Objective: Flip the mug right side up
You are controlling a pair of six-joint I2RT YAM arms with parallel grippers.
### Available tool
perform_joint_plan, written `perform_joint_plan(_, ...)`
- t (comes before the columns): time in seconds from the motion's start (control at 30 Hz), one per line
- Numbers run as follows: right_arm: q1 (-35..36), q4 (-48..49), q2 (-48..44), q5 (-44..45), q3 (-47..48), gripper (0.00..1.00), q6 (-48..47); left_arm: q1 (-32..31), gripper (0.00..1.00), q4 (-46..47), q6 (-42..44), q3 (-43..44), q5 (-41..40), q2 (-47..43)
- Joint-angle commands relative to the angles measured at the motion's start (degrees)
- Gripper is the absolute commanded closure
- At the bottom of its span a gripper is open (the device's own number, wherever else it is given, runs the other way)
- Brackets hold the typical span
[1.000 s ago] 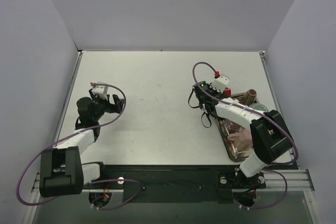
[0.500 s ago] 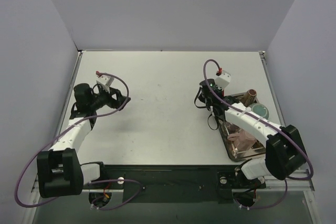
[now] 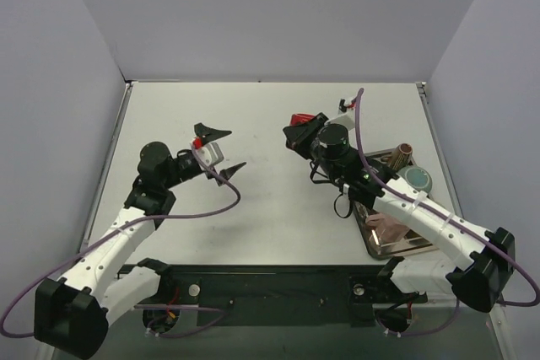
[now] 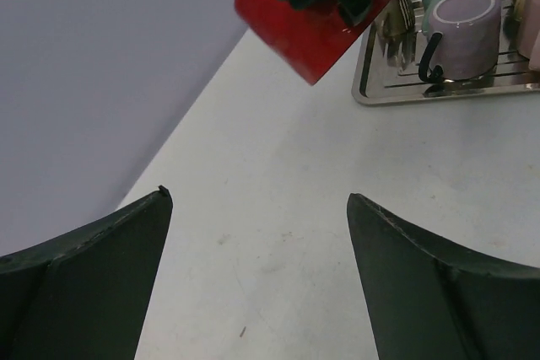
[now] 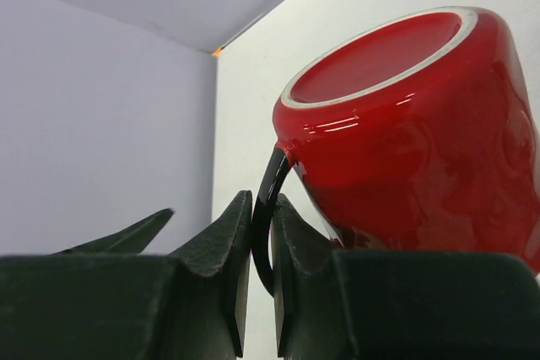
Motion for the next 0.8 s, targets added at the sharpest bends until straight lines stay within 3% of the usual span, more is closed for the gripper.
perform_joint_plan(0.0,5.3,9.5,-0.3,2.8,6.4,1.0,4.5,-7.2,0.04,12.6,11.0,-5.5,-7.0,-2.2)
perform_joint_plan(0.1,8.5,10.1,1.2,4.9,8.5,1.0,3.5,-8.5,0.04,24.5,8.7,-9.8,-8.4,-3.4)
perform_joint_plan(0.2,10.4,8.9,2.3,8.5,10.4,1.0,2.7,-10.0,0.05,25.3,7.8,-10.8,-7.9,-3.4)
perform_joint_plan(0.5,13.2,13.3,4.2,9.1,10.2,1.0,5.9,-19.2,0.05,38.5,9.1,-12.5,-24.9,0.8)
perform_joint_plan(0.77,15.0,15.9,5.0,7.9,9.5,1.0,8.1,-22.0,0.13,47.2,13.0,-12.8,-32.5,6.6)
